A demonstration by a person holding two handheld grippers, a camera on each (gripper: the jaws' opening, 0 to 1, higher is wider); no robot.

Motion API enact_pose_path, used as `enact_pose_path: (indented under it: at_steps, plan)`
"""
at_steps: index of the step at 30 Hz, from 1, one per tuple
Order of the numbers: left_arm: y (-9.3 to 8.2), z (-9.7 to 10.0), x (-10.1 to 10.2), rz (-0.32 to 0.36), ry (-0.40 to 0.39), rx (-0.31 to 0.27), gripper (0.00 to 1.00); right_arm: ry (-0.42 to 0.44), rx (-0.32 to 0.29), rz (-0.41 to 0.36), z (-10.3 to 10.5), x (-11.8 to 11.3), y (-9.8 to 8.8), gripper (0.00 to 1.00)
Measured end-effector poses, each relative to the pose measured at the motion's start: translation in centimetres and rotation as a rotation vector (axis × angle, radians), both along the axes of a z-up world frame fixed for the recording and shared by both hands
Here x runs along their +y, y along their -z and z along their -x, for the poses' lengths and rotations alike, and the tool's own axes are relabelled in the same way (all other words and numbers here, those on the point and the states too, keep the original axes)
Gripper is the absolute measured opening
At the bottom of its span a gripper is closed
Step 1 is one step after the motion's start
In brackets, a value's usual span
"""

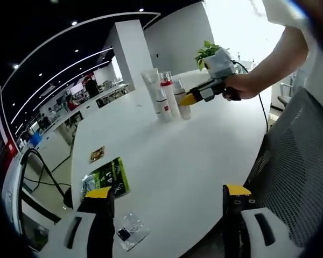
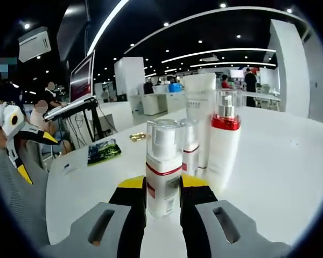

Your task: Arrange the skincare products in the storage area until every visible bottle or jar stands upright without overlapping.

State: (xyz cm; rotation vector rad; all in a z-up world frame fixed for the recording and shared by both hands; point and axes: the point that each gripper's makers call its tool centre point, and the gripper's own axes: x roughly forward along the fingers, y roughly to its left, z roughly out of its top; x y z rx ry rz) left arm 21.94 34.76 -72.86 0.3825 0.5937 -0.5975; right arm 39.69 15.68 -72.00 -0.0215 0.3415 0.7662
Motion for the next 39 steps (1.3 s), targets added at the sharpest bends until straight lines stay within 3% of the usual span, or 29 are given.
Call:
enact_pose_path:
  at_steps: [18, 28, 39]
  plan:
    - [0.6, 0.2, 0.0, -0.003, 0.009, 0.023, 0.84, -0.002, -0.094, 0.076, -2.4, -1.4, 1.8, 0.21]
    - [0.8, 0.3, 0.0, -0.007, 0.017, 0.031, 0.82, -0.002, -0.163, 0.106, -3.4, -1.6, 1.5, 0.21]
    - [0.8, 0.2, -0.1, -0.007, 0.017, 0.032, 0.82, -0.014, -0.168, 0.167, -3.7, -1.9, 1.8, 0.23]
